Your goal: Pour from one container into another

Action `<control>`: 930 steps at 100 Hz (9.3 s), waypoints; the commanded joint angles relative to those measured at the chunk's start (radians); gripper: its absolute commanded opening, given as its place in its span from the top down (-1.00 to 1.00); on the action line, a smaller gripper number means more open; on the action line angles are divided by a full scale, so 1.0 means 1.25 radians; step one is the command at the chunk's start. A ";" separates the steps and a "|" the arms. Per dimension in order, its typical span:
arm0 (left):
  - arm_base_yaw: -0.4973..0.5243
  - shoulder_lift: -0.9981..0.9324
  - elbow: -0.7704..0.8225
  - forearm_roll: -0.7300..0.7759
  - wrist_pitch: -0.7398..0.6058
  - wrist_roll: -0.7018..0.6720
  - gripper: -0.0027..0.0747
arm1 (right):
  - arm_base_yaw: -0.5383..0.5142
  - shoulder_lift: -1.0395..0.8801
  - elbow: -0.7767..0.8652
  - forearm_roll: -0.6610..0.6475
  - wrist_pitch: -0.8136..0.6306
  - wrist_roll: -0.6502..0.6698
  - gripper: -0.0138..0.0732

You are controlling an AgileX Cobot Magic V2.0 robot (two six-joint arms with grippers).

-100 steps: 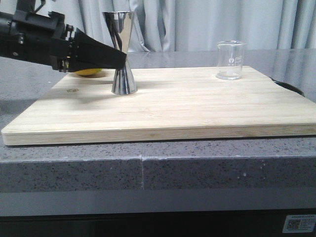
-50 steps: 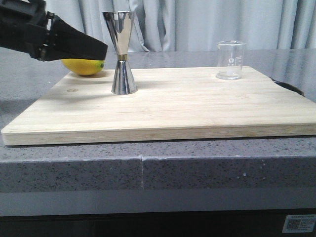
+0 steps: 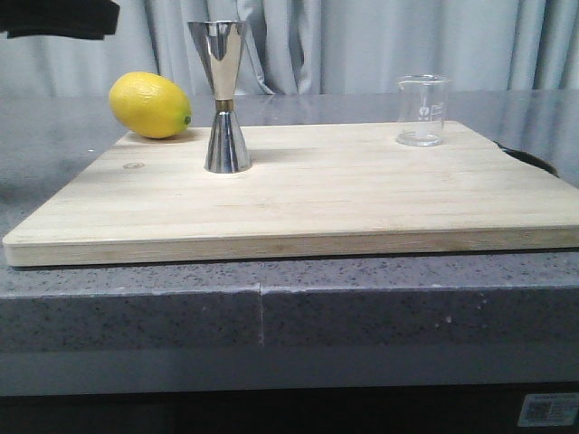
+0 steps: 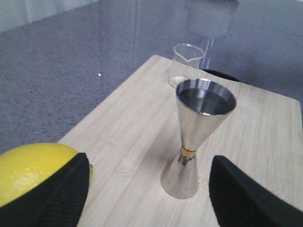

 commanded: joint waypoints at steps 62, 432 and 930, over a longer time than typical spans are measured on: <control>0.044 -0.317 -0.022 -0.128 -0.343 -0.101 -0.35 | -0.005 -0.283 -0.031 0.056 0.392 0.001 -0.35; 0.044 -0.820 0.481 -0.072 -0.666 -0.319 0.98 | -0.005 -0.696 0.241 0.000 0.456 0.001 0.84; -0.018 -1.322 0.912 1.257 -1.054 -1.729 0.98 | -0.005 -0.696 0.241 0.000 0.457 0.001 0.84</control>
